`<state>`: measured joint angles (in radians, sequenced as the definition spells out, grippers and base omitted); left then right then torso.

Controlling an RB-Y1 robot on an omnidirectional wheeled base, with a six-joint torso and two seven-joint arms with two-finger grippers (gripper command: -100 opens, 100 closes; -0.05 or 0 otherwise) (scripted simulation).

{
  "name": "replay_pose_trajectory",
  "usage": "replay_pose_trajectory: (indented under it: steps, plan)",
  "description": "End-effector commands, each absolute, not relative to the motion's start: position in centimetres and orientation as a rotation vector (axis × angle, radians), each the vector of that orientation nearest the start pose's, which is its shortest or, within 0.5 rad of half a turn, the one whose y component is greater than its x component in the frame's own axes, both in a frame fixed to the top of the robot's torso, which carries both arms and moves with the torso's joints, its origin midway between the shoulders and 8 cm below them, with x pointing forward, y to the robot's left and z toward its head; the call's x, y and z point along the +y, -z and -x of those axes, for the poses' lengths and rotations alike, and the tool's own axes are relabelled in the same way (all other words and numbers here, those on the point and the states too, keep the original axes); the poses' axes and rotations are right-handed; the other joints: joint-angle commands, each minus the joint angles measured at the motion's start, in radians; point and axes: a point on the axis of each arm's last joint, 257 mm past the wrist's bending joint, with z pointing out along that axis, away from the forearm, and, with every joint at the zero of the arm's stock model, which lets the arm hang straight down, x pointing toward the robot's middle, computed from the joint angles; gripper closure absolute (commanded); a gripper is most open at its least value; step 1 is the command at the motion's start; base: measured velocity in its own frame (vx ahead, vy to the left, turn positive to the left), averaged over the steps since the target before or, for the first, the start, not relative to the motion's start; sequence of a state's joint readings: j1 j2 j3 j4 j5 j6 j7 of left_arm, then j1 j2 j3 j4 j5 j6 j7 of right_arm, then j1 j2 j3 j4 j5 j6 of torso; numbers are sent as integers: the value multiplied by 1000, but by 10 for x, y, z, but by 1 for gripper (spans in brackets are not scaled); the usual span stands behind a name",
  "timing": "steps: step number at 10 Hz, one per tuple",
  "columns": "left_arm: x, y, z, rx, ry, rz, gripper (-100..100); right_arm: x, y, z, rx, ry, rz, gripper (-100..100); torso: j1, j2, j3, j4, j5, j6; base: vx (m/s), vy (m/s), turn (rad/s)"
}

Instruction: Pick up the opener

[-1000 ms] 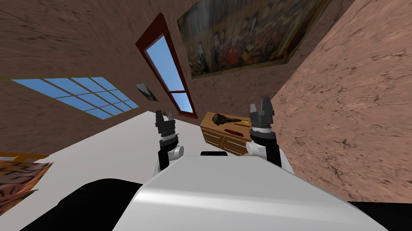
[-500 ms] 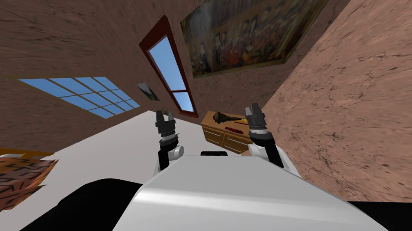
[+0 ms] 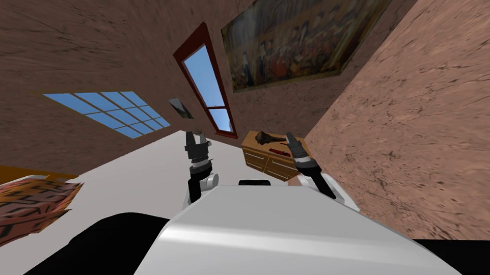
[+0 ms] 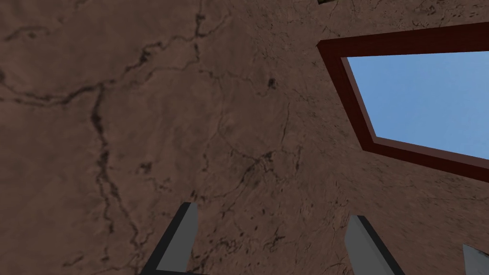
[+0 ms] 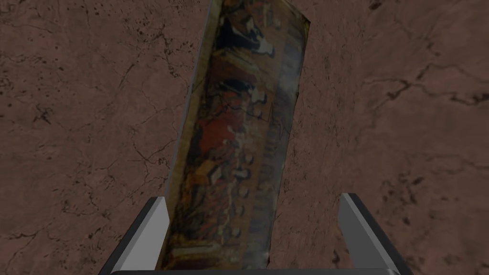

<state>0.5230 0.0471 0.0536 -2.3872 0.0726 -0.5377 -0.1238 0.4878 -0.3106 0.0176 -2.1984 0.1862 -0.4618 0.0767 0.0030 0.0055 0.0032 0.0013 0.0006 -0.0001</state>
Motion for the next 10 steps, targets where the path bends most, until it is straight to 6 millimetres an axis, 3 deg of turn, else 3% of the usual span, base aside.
replay_pose_trajectory:
  steps: [1, 3, 4, 5, 6, 7, 8, 9, 10]
  plan:
    - [292, -72, -309, 548, 1203, 515, 0, -231, 40, -370, 1086, -1075, -315, -100, 0, 0, 0, 0, 0, 0, -53, 38, 23]
    - [292, -72, -309, 548, 1203, 515, 0, -228, 85, -374, 1222, -1022, -270, -100, -1, -1, -1, 0, 0, 0, -73, 45, 110]
    - [292, -72, -309, 548, 1203, 515, 0, -228, 88, -374, 1238, -1017, -255, -100, 0, -1, 0, 0, 0, 0, -54, 51, 24]
    - [292, -72, -309, 548, 1203, 515, 0, -229, 113, -375, 1308, -987, -230, -100, 0, -1, -1, 0, 0, 0, -57, 48, 52]
    - [292, -72, -309, 548, 1203, 515, 0, -229, 114, -375, 1317, -984, -222, -100, 0, -2, -1, 0, 0, 0, -45, 38, 53]
    - [292, -72, -309, 548, 1203, 515, 0, -230, 138, -373, 1387, -953, -189, -100, -1, -2, -1, 0, 0, 0, -41, 38, 131]
    - [292, -72, -309, 548, 1203, 515, 0, -232, 142, -373, 1398, -948, -187, -100, -1, -3, -2, -1, 0, 0, -31, 35, 43]
    - [292, -72, -309, 548, 1203, 515, 0, -235, 168, -371, 1468, -915, -157, -100, -1, -3, -2, -1, 0, 0, -27, 47, 78]
    - [292, -72, -309, 548, 1203, 515, 0, -236, 171, -371, 1480, -909, -149, -100, -1, -4, -2, -1, 0, 0, -26, 40, 58]
